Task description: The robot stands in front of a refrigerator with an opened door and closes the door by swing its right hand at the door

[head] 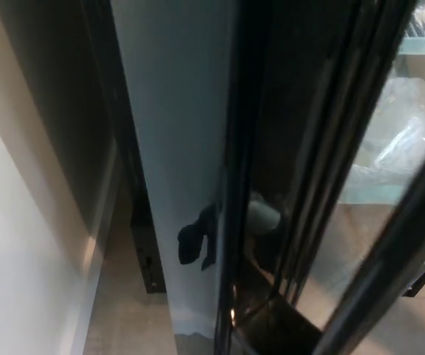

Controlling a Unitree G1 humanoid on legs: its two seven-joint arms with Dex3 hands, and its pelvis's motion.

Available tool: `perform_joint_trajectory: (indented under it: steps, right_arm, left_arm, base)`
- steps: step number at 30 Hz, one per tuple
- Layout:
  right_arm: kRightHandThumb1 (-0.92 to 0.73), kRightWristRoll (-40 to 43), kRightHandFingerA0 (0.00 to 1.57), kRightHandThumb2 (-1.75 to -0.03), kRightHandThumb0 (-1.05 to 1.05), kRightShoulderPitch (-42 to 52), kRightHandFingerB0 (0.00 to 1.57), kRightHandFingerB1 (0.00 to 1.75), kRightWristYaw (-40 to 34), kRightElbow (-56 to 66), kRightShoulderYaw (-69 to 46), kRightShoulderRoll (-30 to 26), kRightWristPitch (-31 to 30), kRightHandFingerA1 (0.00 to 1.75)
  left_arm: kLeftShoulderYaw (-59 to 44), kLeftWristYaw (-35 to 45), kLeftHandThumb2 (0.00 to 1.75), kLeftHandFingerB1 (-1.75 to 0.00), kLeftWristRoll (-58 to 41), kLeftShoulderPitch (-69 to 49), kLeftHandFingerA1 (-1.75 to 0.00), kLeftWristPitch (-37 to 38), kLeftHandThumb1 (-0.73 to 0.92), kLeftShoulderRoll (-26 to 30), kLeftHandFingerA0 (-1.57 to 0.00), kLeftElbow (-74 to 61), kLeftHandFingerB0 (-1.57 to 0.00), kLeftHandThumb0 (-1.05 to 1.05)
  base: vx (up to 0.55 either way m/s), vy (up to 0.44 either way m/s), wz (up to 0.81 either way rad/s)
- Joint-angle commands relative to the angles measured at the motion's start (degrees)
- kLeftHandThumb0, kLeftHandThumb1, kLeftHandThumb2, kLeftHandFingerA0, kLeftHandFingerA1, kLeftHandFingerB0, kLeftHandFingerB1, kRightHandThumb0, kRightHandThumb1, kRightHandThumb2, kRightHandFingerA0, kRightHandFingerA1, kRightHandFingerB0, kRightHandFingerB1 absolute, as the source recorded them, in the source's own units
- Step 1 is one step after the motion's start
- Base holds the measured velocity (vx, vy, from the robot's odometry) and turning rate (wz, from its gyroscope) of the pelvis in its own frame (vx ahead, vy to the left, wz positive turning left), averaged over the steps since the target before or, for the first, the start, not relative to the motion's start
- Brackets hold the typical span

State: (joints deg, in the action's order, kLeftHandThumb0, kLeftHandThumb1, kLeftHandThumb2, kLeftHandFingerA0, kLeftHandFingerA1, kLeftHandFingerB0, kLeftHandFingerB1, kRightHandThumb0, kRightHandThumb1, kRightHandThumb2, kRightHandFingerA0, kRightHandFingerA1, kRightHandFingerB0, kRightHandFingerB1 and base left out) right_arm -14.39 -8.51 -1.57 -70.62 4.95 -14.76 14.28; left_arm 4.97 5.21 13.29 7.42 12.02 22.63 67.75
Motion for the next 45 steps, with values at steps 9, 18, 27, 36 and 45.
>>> perform_joint_trajectory:
  steps: [9, 18, 27, 36, 45]
  right_arm:
    - [-0.61, -7.06, 0.00, -1.12, -0.32, 19.05, 0.00, 0.47, -29.26, 35.83, -6.80, 3.57, 26.54, 0.49]
    - [-0.82, -3.61, 0.09, -0.64, -0.61, 29.56, 0.16, 0.28, -19.93, 92.52, -17.43, 11.84, 33.84, 0.29]
    - [-0.76, 4.97, 0.16, -0.63, -0.73, 31.35, 0.26, 0.33, -14.31, 122.37, -12.11, 13.92, 26.01, 0.35]
    - [-0.62, 1.12, 0.22, -0.60, -0.87, 16.27, 0.34, 0.34, -14.33, 123.27, -3.44, 17.70, 26.68, 0.34]
    - [-0.54, -29.31, 0.01, -1.07, -0.34, 1.61, 0.00, 0.47, -9.66, 112.60, 5.24, 21.00, 17.00, 0.50]
  left_arm:
    - [0.00, 1.24, 0.63, -0.35, -0.30, -1.82, -0.47, 2.51, 0.77, 1.37, -0.51, 1.90, -0.40, -0.47]
    - [0.33, 0.63, 0.64, -0.35, 0.16, -2.53, -0.40, 2.35, 0.78, 1.48, -0.49, 2.05, -0.40, -0.48]
    - [0.91, 0.04, 0.64, -0.35, 0.84, -3.10, -0.40, 2.26, 0.78, 1.59, -0.50, 2.10, -0.39, -0.48]
    - [1.50, -0.57, 0.64, -0.34, 1.52, -3.52, -0.39, 2.06, 0.76, 1.69, -0.47, 2.01, -0.37, -0.51]
    - [1.58, -0.91, 0.64, -0.35, 1.51, -3.81, -0.39, 2.29, 0.79, 1.59, -0.49, 1.97, -0.40, -0.50]
  base:
    - [0.00, 0.000, 0.01]
    - [0.00, 0.000, 0.00]
    - [0.00, 0.000, 0.00]
    - [0.00, 0.000, 0.00]
    - [0.00, 0.000, 0.00]
